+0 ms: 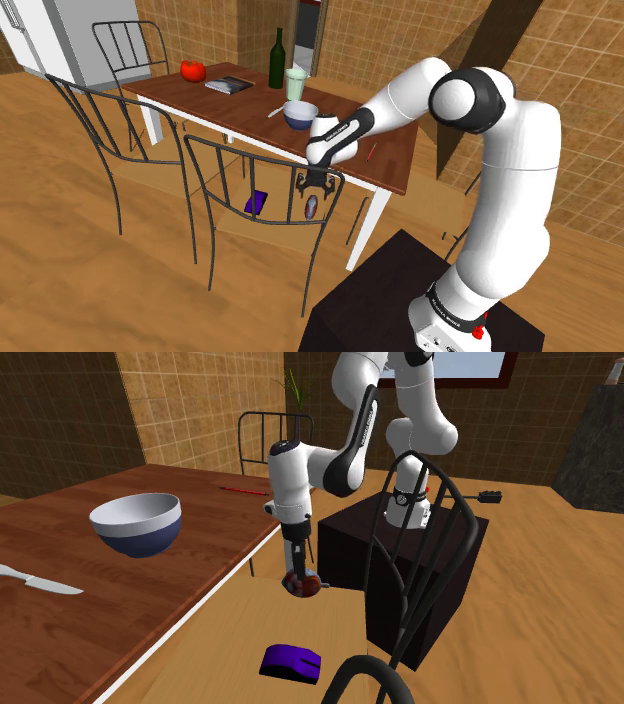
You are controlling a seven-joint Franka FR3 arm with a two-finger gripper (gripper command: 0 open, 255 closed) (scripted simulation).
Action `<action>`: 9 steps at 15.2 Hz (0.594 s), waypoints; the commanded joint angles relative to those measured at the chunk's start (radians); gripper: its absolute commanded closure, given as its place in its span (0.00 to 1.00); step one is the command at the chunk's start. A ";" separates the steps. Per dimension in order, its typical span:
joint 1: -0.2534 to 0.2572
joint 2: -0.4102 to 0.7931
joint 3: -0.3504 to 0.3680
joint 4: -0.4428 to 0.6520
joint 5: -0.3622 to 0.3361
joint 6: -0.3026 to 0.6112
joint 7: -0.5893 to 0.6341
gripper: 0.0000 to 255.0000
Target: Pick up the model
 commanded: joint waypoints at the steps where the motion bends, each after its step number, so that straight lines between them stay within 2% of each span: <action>1: 0.003 0.030 -0.002 0.008 -0.001 0.022 0.007 0.00; 7: 0.006 0.083 -0.006 0.016 -0.007 0.067 0.010 0.00; 8: 0.006 0.074 -0.005 0.012 -0.006 0.062 0.011 1.00; 9: 0.004 0.083 -0.006 0.020 -0.006 0.064 0.008 1.00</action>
